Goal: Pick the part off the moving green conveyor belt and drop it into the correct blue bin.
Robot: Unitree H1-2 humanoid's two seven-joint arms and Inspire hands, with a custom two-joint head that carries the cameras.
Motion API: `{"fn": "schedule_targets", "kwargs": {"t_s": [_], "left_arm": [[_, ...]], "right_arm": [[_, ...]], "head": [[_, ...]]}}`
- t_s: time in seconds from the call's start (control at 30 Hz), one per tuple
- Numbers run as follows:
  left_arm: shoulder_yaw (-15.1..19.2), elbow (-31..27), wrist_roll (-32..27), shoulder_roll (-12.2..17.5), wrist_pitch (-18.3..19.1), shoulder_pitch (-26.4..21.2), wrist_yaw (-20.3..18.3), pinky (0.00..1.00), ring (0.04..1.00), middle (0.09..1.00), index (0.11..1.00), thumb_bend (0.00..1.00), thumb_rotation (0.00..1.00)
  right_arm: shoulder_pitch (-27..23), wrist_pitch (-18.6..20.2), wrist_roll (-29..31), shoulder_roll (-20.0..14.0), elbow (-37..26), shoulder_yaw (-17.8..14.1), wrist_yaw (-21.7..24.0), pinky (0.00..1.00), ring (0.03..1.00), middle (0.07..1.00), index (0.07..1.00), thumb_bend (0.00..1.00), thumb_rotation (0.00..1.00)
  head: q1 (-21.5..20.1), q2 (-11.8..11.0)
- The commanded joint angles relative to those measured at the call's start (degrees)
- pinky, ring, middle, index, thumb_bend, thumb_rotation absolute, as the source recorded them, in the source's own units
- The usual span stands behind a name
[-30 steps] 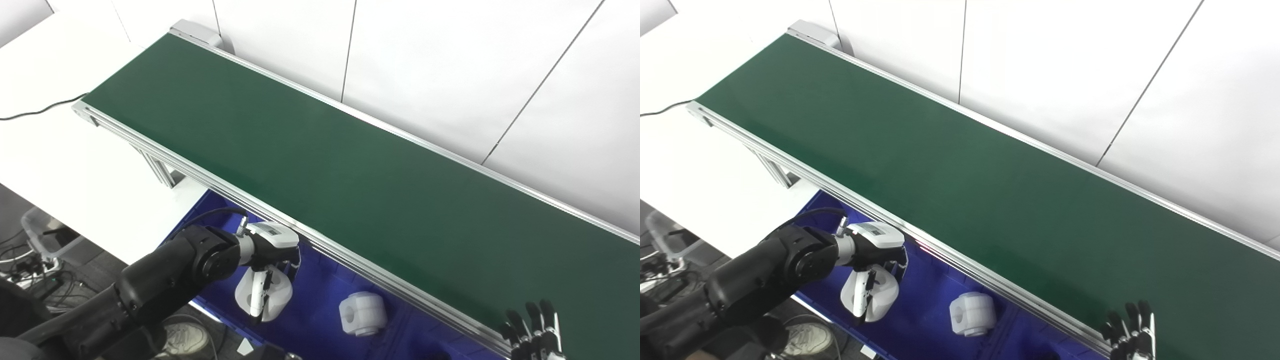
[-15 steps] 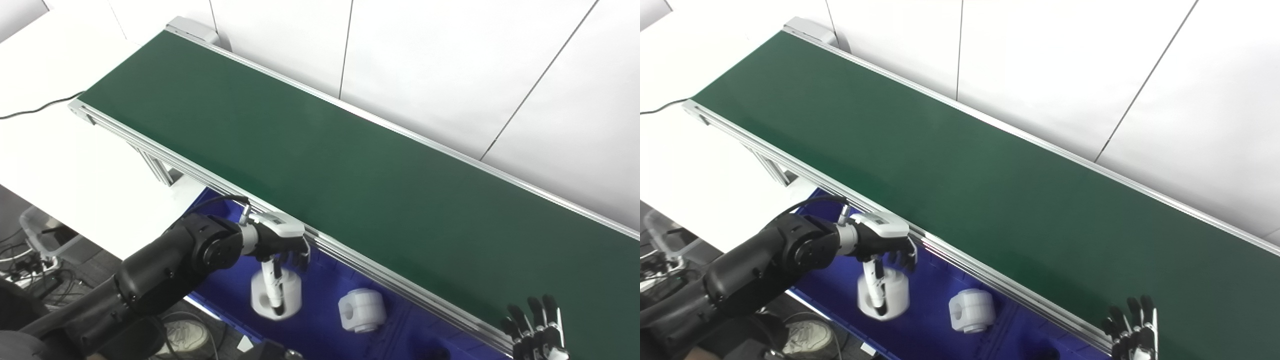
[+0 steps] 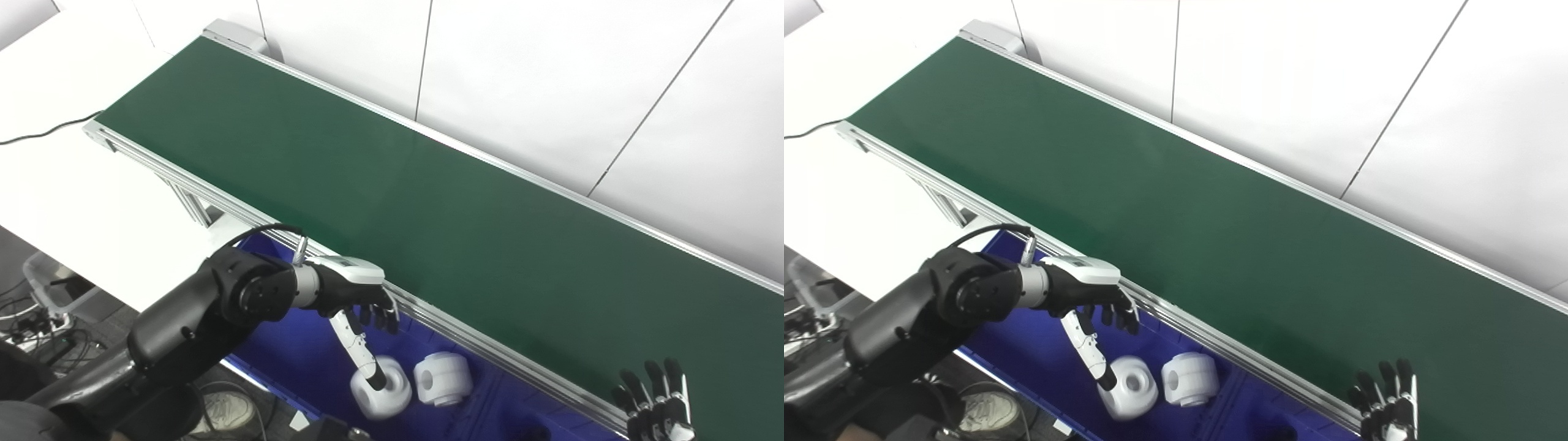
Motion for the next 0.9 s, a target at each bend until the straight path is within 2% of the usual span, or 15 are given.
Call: {"fn": "schedule_targets", "kwargs": {"t_s": [0.0, 0.1, 0.13, 0.17, 0.2, 0.23, 0.3, 0.37, 0.43, 0.5, 0.53, 0.57, 0.63, 0.77, 0.87], "left_arm": [[8.77, -3.1, -9.45, -5.17, 1.28, -0.88, -4.55, 0.66, 0.787, 0.811, 0.798, 1.0, 0.62], [17.47, -2.8, -30.04, -8.25, 1.29, -1.65, -5.36, 0.69, 0.776, 0.803, 0.804, 1.0, 0.65], [18.98, -1.9, -37.3, -8.49, 1.29, -1.64, -3.63, 0.68, 0.761, 0.796, 0.803, 1.0, 0.67], [19.57, -1.24, -42.09, -8.34, 1.29, -1.54, -1.97, 0.67, 0.751, 0.79, 0.798, 1.0, 0.7], [20.24, -0.19, -48.96, -8.44, 1.29, -0.87, 1.73, 0.67, 0.736, 0.773, 0.794, 1.0, 0.77], [20.4, 0.5, -53.86, -8.04, 1.29, -0.36, 4.71, 0.67, 0.733, 0.77, 0.793, 1.0, 0.78], [20.87, 3.05, -66.41, -7.22, 1.29, 2.33, 13.15, 0.67, 0.724, 0.76, 0.785, 1.0, 0.8], [22.39, 4.73, -72.26, -9.17, 1.29, 4.92, 18.85, 0.67, 0.716, 0.755, 0.772, 1.0, 0.78], [23.5, 6.01, -73.95, -11.35, 1.29, 6.64, 22.9, 0.68, 0.72, 0.759, 0.775, 1.0, 0.77], [24.07, 7.0, -74.27, -13.49, 1.28, 7.93, 26.66, 0.78, 0.811, 0.838, 0.851, 1.0, 0.82], [24.22, 6.76, -72.62, -15.53, 1.28, 8.69, 28.89, 0.8, 0.83, 0.855, 0.873, 0.99, 0.83], [24.7, 6.63, -71.54, -16.51, 1.28, 9.12, 30.45, 0.8, 0.844, 0.867, 0.89, 0.99, 0.83], [24.65, 5.94, -66.96, -19.01, 0.61, 10.44, 33.28, 0.87, 0.909, 0.926, 0.94, 0.97, 0.81], [20.55, 6.72, -57.39, -20.17, -8.75, 13.43, 37.6, 0.98, 0.979, 0.997, 0.998, 0.98, 0.78], [17.93, 8.17, -54.28, -19.77, -14.19, 14.48, 38.76, 0.99, 0.986, 1.0, 1.0, 0.97, 0.78]], "right_arm": [[0.16, 0.85, -0.7, 0.9, -2.06, 0.55, -0.03, 0.86, 0.881, 0.96, 1.0, 0.85, 0.94], [0.46, 1.16, -1.92, 2.02, -2.49, 1.56, -0.33, 0.85, 0.869, 0.961, 1.0, 0.85, 0.94], [0.57, 1.12, -2.7, 2.58, -2.58, 2.18, -0.5, 0.86, 0.87, 0.962, 1.0, 0.84, 0.94], [0.64, 1.07, -3.24, 2.96, -2.63, 2.58, -0.61, 0.85, 0.872, 0.964, 1.0, 0.84, 0.94], [0.78, 0.87, -4.35, 3.57, -2.53, 3.32, -0.81, 0.84, 0.871, 0.962, 1.0, 0.82, 0.94], [0.88, 0.73, -5.21, 4.05, -2.43, 3.88, -0.97, 0.83, 0.871, 0.961, 1.0, 0.82, 0.94], [1.26, 0.34, -8.56, 5.94, -1.89, 5.89, -1.94, 0.82, 0.867, 0.956, 1.0, 0.81, 0.94], [1.5, -0.23, -11.17, 7.52, -0.9, 7.61, -2.94, 0.81, 0.86, 0.946, 1.0, 0.79, 0.96], [1.55, -0.86, -13.14, 9.29, 0.36, 9.2, -4.13, 0.8, 0.856, 0.943, 1.0, 0.78, 0.98], [1.51, -1.32, -14.72, 11.06, 1.56, 10.64, -5.39, 0.8, 0.857, 0.942, 1.0, 0.76, 0.98], [1.47, -1.6, -15.45, 11.72, 2.03, 11.14, -6.04, 0.8, 0.858, 0.942, 1.0, 0.75, 0.99], [1.32, -1.84, -16.55, 12.59, 2.61, 11.95, -6.86, 0.79, 0.855, 0.942, 1.0, 0.74, 0.99], [1.09, -2.28, -18.51, 14.36, 3.56, 13.08, -8.23, 0.79, 0.849, 0.942, 1.0, 0.71, 1.0], [0.16, -2.99, -19.97, 16.45, 5.18, 14.57, -10.84, 0.81, 0.858, 0.948, 1.0, 0.71, 1.0], [-0.27, -3.24, -20.26, 16.56, 5.8, 15.01, -12.06, 0.81, 0.859, 0.951, 1.0, 0.71, 1.0]], "head": [[-0.98, 0.23], [-5.91, 0.86], [-9.34, 1.25], [-9.34, 1.25], [-14.47, 1.66], [-15.42, 1.71], [-25.14, 1.64], [-29.66, 1.41], [-35.87, 0.98], [-39.88, 0.75], [-39.88, 0.75], [-43.92, 0.4], [-47.01, 0.26], [-51.57, 0.49], [-53.41, 0.83]]}}
